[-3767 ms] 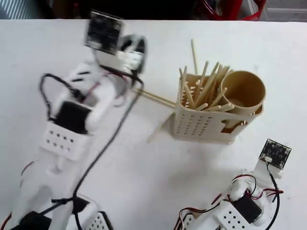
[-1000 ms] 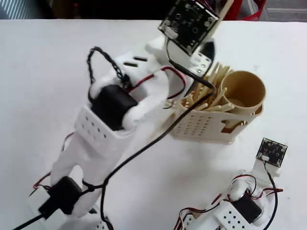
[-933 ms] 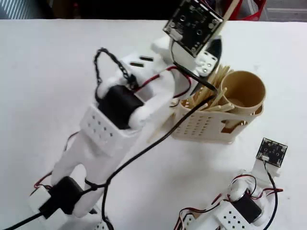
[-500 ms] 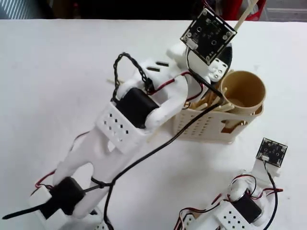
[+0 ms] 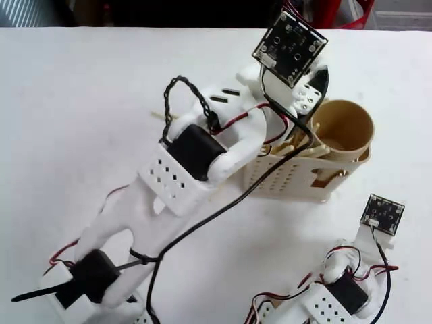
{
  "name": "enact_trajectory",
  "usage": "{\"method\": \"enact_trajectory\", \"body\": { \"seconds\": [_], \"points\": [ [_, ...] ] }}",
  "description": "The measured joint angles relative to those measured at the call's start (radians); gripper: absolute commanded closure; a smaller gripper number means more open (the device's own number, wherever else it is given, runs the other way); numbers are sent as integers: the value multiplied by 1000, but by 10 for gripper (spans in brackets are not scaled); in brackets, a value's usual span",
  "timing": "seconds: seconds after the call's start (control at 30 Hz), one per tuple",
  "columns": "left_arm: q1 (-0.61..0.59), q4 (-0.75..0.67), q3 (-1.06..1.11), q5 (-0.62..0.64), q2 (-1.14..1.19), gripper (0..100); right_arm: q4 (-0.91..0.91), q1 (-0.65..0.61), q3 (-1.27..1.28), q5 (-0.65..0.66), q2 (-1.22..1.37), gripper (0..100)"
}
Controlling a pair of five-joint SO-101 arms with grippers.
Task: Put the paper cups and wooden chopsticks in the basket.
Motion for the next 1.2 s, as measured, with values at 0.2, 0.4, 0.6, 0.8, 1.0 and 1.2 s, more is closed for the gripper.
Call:
{"method": "enact_trajectory", "body": {
  "seconds": [0.2, 0.4, 0.6, 0.8, 1.0, 1.2],
  "points": [
    [-143, 118, 0, 0, -107, 935, 0, 0, 0, 0, 0, 926],
    [-405, 206, 6, 0, -157, 932, 0, 0, 0, 0, 0, 926],
    [-597, 84, 176, 0, 8, 932, 0, 0, 0, 0, 0, 926],
    [-632, -152, 236, 3, 270, 932, 0, 0, 0, 0, 0, 926],
    [-624, -373, 236, 6, 491, 932, 0, 0, 0, 0, 0, 925],
    [-611, -394, 209, 6, 697, 932, 0, -34, 0, 2, 0, 929]
  ]
}}
